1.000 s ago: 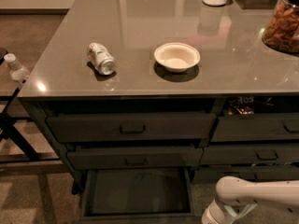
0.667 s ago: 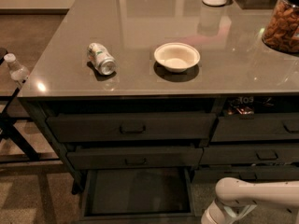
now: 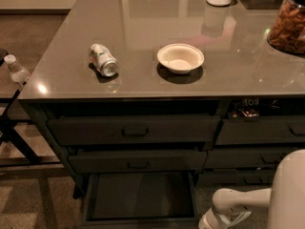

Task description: Close bottom drawer

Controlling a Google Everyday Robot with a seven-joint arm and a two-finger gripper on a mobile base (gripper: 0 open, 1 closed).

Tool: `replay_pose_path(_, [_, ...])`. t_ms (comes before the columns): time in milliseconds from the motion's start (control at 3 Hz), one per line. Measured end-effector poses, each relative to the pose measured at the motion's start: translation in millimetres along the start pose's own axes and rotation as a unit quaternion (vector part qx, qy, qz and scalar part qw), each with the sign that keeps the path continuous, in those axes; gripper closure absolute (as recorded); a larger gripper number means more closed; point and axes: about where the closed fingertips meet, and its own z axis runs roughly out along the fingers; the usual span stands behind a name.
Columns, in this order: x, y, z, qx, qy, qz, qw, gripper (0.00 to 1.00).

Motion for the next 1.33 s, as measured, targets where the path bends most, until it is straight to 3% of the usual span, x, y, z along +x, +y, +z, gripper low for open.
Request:
replay_pose_path(333, [0.0,0.0,0.0,0.000,0.000,0.000,1.0000,1.00])
replay_pose_path(667, [10.4,-14.9,28.7,-0.005,0.017,0.022,0.9996,1.00])
replay_pose_path(1000, [1.5,-61.5,81.0,-0.007,0.024,0.029,0.9993,1.00])
replay_pose_path(1333, [-0.2,-63.9,81.9,-0.006,0.022,0.029,0.9993,1.00])
